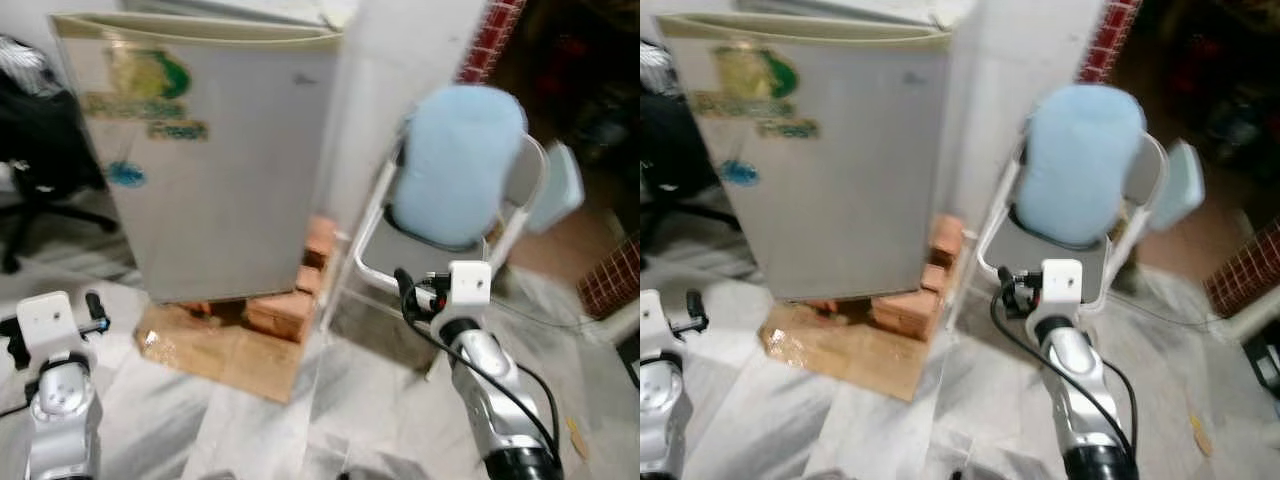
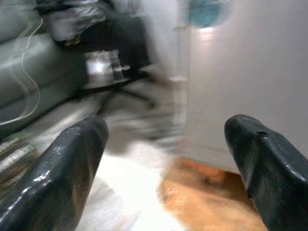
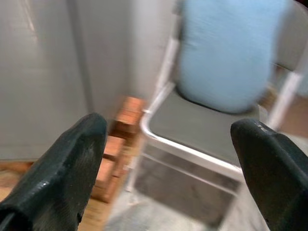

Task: Restocking fridge

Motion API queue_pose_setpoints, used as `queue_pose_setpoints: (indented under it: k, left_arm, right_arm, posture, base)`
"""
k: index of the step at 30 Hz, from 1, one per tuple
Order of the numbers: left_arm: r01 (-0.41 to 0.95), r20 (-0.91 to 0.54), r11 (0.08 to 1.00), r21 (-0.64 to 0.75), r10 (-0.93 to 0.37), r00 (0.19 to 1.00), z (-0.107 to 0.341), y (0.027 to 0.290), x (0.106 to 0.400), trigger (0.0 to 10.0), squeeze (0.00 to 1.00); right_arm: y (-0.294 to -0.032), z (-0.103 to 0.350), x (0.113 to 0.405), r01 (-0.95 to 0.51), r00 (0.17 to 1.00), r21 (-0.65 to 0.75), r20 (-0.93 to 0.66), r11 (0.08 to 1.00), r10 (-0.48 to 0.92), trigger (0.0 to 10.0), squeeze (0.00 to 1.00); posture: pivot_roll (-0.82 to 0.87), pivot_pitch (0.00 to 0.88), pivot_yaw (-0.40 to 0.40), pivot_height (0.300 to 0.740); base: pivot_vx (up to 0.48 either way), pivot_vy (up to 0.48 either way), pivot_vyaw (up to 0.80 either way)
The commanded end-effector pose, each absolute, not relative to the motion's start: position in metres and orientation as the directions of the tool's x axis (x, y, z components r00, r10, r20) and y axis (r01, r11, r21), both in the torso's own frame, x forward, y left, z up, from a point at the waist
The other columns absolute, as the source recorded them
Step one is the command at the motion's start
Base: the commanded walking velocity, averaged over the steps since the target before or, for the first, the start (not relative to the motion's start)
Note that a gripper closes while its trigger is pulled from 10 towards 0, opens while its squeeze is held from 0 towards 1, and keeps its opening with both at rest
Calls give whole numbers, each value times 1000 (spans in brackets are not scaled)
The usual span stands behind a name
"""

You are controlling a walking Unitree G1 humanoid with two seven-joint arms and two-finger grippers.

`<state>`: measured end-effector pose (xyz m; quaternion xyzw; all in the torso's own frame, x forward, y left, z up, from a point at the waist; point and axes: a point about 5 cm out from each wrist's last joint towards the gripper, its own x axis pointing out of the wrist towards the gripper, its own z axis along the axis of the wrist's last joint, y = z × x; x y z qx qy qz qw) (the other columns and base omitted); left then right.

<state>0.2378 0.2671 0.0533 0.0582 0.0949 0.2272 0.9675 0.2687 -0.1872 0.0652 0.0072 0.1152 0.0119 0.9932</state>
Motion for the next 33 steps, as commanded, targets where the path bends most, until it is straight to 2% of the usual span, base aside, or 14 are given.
queue_pose_setpoints:
  k: [1,6,14,33]
  left_arm:
    - [-432,-151,885,173,457,876,55,271,234,10000,0]
    - [-405,-170,900,159,430,887,51,259,232,10000,0]
    - [-394,-173,907,151,417,892,50,255,234,10000,0]
    - [-306,-204,947,94,320,925,46,235,237,10000,0]
  right_arm:
    - [-181,70,272,-32,977,30,-209,999,38,10000,0]
    - [-182,70,272,-32,977,28,-209,999,37,10000,0]
    - [-183,70,273,-34,976,22,-212,999,38,10000,0]
    - [-181,69,275,-37,976,18,-215,999,40,10000,0]
  posture:
    - [58,0,-72,740]
    - [52,0,-72,740]
    - [49,0,-76,740]
    - [48,0,-72,740]
  base:
    - [0,480,0]
    - [0,480,0]
    - [0,480,-56]
    - [0,480,-777]
